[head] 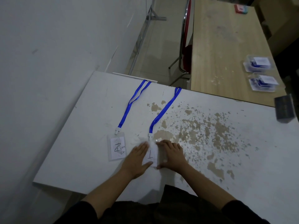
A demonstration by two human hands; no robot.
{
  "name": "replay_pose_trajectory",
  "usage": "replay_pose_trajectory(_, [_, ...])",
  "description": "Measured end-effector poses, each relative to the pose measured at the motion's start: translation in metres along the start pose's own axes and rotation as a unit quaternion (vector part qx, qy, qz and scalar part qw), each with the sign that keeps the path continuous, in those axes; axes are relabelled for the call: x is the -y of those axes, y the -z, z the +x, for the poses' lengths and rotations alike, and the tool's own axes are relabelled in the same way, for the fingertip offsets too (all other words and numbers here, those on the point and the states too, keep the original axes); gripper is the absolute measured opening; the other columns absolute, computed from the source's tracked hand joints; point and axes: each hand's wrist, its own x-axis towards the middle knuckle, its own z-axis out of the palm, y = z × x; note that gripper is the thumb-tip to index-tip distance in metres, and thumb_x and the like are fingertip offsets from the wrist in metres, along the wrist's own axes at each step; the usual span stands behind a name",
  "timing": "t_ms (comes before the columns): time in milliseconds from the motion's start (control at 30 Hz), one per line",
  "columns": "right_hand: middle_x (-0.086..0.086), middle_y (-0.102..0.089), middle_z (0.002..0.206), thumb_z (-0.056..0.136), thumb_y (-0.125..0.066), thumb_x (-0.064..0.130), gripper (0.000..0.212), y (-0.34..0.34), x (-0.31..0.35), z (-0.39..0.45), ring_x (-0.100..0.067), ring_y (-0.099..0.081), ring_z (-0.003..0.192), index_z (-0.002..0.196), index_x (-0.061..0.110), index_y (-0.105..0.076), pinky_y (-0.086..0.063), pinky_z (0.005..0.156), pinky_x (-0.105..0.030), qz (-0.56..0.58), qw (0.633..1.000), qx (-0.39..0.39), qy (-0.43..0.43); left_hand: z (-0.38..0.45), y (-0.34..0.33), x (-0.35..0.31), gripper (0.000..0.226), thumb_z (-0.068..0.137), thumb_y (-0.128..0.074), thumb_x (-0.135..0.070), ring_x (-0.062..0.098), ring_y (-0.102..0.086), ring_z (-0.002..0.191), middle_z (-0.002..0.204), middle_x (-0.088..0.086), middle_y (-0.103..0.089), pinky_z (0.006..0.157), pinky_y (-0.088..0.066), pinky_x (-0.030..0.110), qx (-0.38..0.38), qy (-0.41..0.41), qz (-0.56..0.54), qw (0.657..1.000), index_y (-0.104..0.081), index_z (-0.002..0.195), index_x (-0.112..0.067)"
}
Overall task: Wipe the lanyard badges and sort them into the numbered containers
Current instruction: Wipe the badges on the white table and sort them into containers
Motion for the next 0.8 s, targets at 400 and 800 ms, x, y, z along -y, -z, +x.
replay_pose_trajectory(400, [0.012,-0.026,0.147,0.053,-0.074,0.074,0.110,0.002,0.001,-0.002,-0.020,-0.031,0.133,0.146,0.043,-0.024,-0.021,0.113,-0.049,0.000,1.000,-0.001,0.007,-0.035,-0.001,0.003,0.077,0.098,-0.030,-0.057,0.009,0.011,0.148,0.158,-0.005,0.014,0.122,0.009,0.028,0.000,-0.012,0.037,0.999,0.006,0.153,-0.017])
replay_pose_trajectory(800, [0.011,-0.025,0.151,0.056,-0.074,0.073,0.110,0.004,0.001,-0.003,-0.021,-0.028,0.137,0.148,0.041,-0.022,-0.019,0.115,-0.051,-0.007,1.000,0.007,0.008,-0.038,-0.008,-0.004,0.078,0.097,-0.030,-0.061,0.008,0.006,0.149,0.161,-0.007,0.009,0.119,0.014,0.028,0.051,-0.074,0.024,0.996,0.002,0.155,-0.021])
